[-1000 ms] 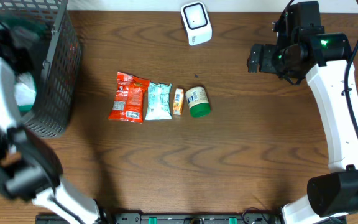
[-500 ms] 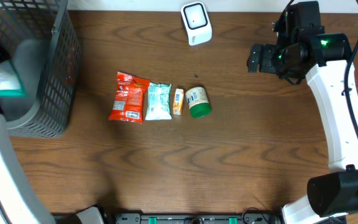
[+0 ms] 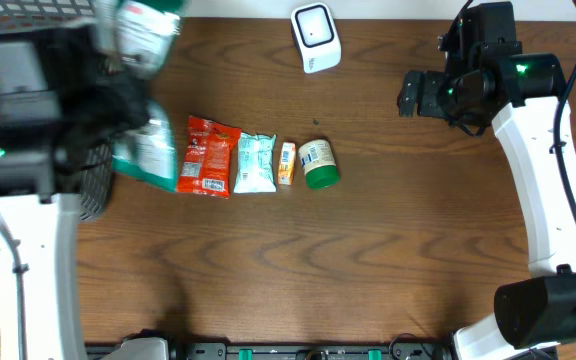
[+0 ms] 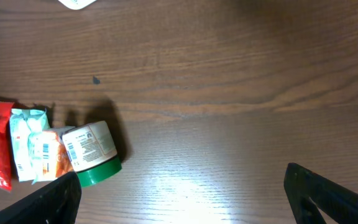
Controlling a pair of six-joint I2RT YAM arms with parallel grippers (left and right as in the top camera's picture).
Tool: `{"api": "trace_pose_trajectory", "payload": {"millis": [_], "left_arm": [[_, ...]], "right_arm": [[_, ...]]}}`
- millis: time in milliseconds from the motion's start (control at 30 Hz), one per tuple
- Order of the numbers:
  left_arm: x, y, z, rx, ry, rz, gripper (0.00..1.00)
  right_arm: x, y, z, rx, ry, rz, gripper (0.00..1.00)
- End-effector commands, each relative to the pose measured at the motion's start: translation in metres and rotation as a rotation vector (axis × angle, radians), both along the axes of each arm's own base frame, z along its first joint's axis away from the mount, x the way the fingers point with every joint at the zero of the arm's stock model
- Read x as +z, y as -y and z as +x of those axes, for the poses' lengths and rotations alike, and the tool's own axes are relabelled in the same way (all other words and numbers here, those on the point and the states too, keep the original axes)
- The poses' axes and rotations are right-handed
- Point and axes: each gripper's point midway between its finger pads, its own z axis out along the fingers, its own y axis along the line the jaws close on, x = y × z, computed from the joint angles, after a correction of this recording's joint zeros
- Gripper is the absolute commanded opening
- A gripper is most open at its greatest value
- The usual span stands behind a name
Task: Scan the item barcode
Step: 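Grasp the green-white glove pack with the left gripper and lift it out, then carry the glove pack right of the jar and lower it onto the table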
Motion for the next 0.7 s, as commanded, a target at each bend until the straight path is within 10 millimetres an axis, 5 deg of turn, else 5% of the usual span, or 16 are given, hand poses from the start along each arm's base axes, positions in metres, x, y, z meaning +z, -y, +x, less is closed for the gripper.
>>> {"api": "trace_pose_trajectory", "payload": {"millis": [0,300,567,667], "left_arm": [[-0.015,0.046,-0.003,-0.085,-0.067,-0.069,0.07],[-0.044,0.169,0.009,-0.257,-0.144,-0.172,0.07],[-0.093,0.283,0.025,-0.244,-0.159,-0.221,0.07],[-0.119,0.317,0.030,-0.181,-0.161,-0.238,0.07]], "right_arm": [[0.007,-0.003,0.008,0.012,0.038,0.004,0.99],[0.024,0.005,0.011,0.015,0.094,0.014,0.99],[0.070,0.083,-0.027,-0.175,0.090,0.170,0.99],[0.072,0.116,-0.043,-0.273,0.072,0.241,0.99]]}}
